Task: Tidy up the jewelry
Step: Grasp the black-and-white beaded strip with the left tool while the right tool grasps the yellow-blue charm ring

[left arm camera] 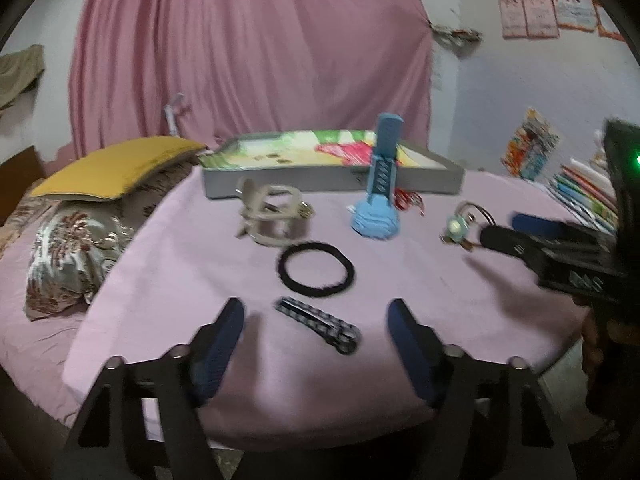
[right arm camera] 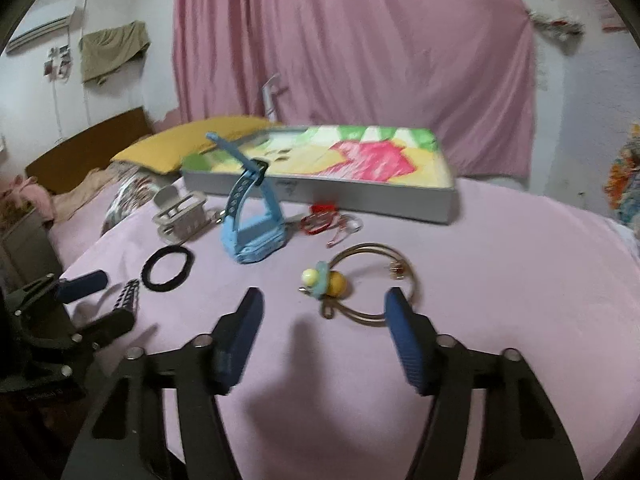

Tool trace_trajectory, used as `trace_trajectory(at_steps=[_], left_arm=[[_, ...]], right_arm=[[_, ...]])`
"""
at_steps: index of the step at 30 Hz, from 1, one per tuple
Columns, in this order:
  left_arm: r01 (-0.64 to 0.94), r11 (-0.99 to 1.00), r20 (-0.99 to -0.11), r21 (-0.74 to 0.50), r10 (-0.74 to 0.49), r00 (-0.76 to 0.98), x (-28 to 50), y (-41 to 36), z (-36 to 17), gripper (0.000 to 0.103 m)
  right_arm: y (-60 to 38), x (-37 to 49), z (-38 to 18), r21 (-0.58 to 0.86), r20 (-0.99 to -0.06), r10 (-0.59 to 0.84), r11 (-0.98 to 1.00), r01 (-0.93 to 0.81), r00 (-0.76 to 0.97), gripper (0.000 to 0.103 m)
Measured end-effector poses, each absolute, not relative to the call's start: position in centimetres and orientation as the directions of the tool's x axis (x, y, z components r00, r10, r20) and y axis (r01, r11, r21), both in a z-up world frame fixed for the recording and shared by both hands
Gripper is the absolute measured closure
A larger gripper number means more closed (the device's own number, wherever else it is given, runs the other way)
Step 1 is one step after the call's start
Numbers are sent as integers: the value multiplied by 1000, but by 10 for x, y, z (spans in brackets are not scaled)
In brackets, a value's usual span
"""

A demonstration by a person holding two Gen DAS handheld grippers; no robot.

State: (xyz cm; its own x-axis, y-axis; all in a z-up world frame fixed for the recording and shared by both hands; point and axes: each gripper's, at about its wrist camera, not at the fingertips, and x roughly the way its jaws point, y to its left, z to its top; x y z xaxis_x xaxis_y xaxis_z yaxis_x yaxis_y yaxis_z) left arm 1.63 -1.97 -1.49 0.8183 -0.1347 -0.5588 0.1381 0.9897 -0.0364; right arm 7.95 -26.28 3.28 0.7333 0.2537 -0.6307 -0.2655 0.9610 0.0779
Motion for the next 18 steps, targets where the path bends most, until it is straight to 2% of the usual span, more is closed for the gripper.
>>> trace_trajectory(at_steps=[4,7,9,12,16,17,18], left_arm=[[155,987,-597,-32,-143,790,19,-26,-18,55],[140,990,-612,-3,-112,783,23,-30,-19,60],[135,991,-619,10,-100,779,25,-31,-18,64],[144,989,-628,12,-105,771,29,-31,-17,75],[157,988,-629,17,-111,770,30,-33,-16,89],[157,987,-627,17,-112,771,30,-33,-17,89],[158,987,-626,13,-115,771,29,-32,-17,89]], right_arm=[[-257,94,30,91,-672,267,955,-281,691,48],[-251,102,28,85,-694,265,953,-289,669,48],[-250,108,27,88,-699,265,954,-288,664,55],[-248,115,25,89,-709,263,954,-288,654,58],[-251,124,20,90,-727,248,959,-269,640,69],[-251,124,21,86,-727,242,960,-265,642,77],[-252,125,21,90,-726,245,960,-265,642,77]])
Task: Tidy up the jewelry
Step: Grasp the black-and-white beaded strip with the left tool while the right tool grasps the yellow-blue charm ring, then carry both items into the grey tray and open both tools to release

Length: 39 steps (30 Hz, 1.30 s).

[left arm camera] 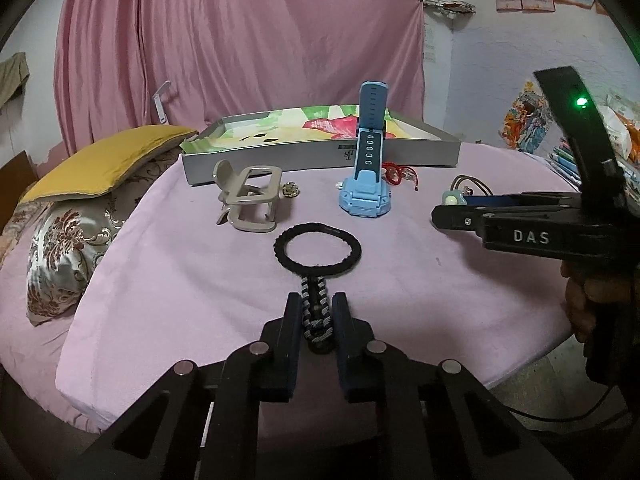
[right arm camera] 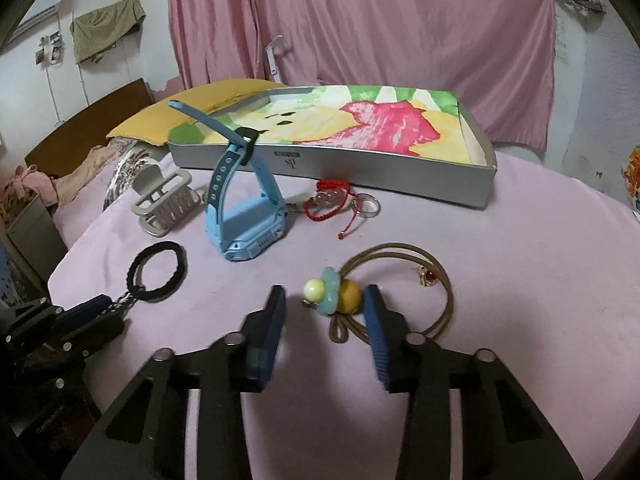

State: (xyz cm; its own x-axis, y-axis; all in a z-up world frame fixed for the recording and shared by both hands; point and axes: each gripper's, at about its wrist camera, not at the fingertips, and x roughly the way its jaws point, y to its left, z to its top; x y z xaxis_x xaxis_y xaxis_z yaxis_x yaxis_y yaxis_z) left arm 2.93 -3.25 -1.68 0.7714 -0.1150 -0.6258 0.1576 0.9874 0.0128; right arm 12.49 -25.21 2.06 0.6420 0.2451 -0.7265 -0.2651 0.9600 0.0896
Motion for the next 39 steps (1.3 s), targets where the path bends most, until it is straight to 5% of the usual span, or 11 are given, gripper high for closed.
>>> trace_trajectory(at_steps=[9,20,33,39], left_arm=[[188,980,-588,-63,-189,787,23,-24,-14,89],[225,974,-403,-6,-208,891,12,-36,14,89],[193,980,-226,39,-180,957,74,-23,70,89],[177,983,-184,47,-165,969,116,-14,85,89]], right_arm=[[-250,88,33,120,-623,317,942,-313,715,77],[-244,74,67,105,-479,344,936,-337,807,77],[-234,127,126,29,-316,300,951,-307,900,77],[-230,169,138,-2,-313,279,956,-294,908,77]])
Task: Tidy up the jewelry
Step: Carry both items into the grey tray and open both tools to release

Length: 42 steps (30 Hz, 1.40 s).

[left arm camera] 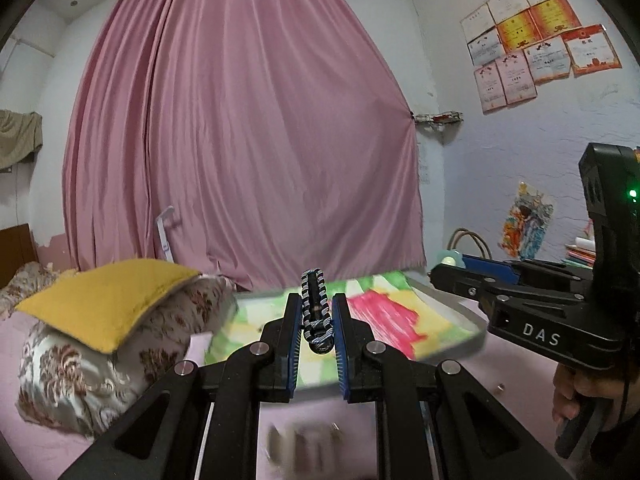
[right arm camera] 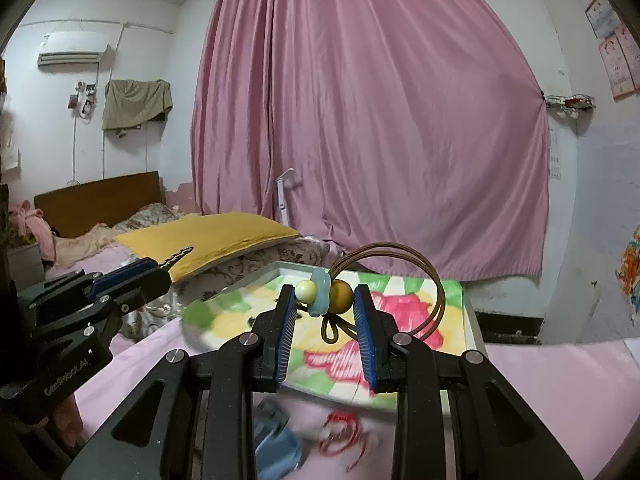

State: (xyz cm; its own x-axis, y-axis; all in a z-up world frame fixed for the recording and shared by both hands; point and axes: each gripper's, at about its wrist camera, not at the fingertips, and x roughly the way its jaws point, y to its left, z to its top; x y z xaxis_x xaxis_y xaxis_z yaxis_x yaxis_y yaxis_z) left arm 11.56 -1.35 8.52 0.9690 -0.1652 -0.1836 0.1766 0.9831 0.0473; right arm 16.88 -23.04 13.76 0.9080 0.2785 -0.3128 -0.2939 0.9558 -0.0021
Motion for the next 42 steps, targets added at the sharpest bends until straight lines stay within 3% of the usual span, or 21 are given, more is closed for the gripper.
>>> trace_trajectory(at_steps=[3,11,21,26,29,33,36,38,40,42], left_arm=[[176,984,-224,40,-163,961,143,-9,86,89],[176,981,-490,-84,-194,850,216,11,59,89],[176,980,-667,-88,-190,721,247,2,28,89],[184,977,-714,-109,-206,669,255,-1,19,88],[184,976,-725,-116,-210,656,256,-2,14,88],[173,978,-732,-117,-203,651,255,-3,13,88],[151,980,-725,-128,-197,660,252,0,16,69],[143,978,-709,-150,-207,674,248,4,20,49],[138,978,-680,-160,-210,703,240,6,26,48],[132,980,-655,-148,-197,730,230,7,32,46]], right_arm=[[-229,199,130,1,-387,283,952,-307,878,77],[-245,252,89,107,-608,310,944,-312,731,77],[-230,262,63,94,-712,285,944,-315,641,77],[-232,272,54,111,-742,281,947,-303,608,76],[-232,273,53,116,-743,281,948,-296,608,66],[-235,269,57,117,-732,277,951,-287,622,61],[-240,258,66,110,-696,272,955,-276,664,46],[-246,247,75,110,-655,271,958,-266,705,43],[-251,238,84,108,-618,266,961,-255,740,39],[-258,225,93,109,-572,257,965,-238,779,26]])
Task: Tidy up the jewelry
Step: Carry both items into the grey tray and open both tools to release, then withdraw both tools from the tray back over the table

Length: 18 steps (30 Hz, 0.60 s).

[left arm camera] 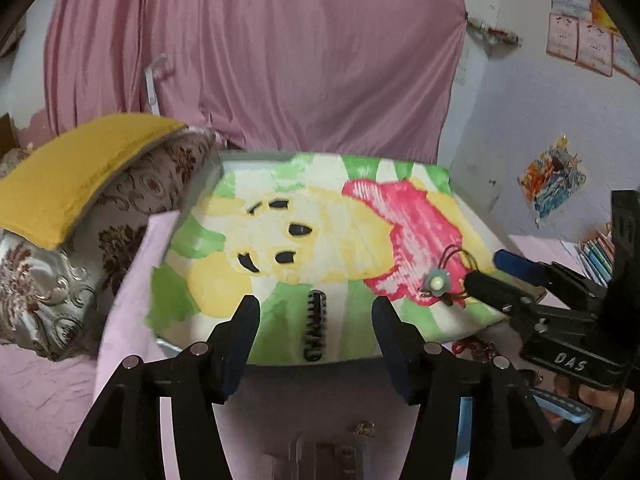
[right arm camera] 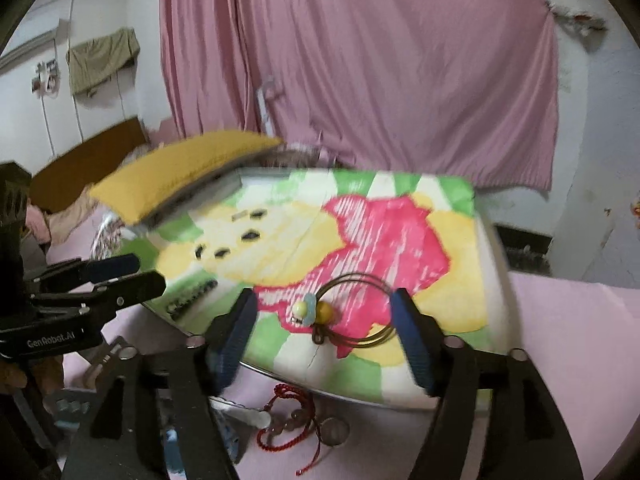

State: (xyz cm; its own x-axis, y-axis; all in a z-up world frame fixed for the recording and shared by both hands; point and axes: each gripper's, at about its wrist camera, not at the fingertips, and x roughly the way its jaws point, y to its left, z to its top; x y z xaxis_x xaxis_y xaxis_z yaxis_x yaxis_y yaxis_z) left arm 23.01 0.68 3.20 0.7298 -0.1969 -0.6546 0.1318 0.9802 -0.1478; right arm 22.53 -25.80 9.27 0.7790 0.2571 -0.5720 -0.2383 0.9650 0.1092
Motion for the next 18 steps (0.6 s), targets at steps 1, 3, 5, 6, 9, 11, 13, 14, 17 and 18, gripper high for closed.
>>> trace_trajectory(at_steps=[1,3,5,6,9,11,13,14,17,18], left_arm=[[124,982,-637,-140,-185,748,224,7,36,40],[112,984,-598,-137,-172,783,211,8,41,27],[99,986,-555,-137,-160,816,197,11,47,14],[93,986,-536,-136,-152,830,191,12,49,12],[65,991,-466,-119,-113,877,166,13,55,2],[54,992,-436,-114,-99,894,153,13,57,1],[51,993,-418,-109,-92,904,141,12,58,1],[51,993,-413,-106,-90,906,135,11,57,1],[58,994,-407,-91,-90,909,119,6,54,1],[61,994,-405,-87,-91,910,115,5,53,1]], right_arm=[[-262,218,97,108,-549,252,967,-231,797,18],[-269,204,104,103,-504,246,969,-226,828,11],[-273,189,109,100,-462,243,970,-222,853,4],[-276,181,111,101,-442,241,970,-219,864,3],[-285,158,115,115,-401,240,971,-212,884,2],[-289,146,115,122,-385,242,970,-211,890,2],[-292,135,115,121,-375,241,970,-210,895,2],[-296,128,115,121,-369,240,970,-210,898,2],[-299,118,112,114,-372,236,971,-208,898,2],[-301,115,111,108,-377,232,972,-206,897,2]])
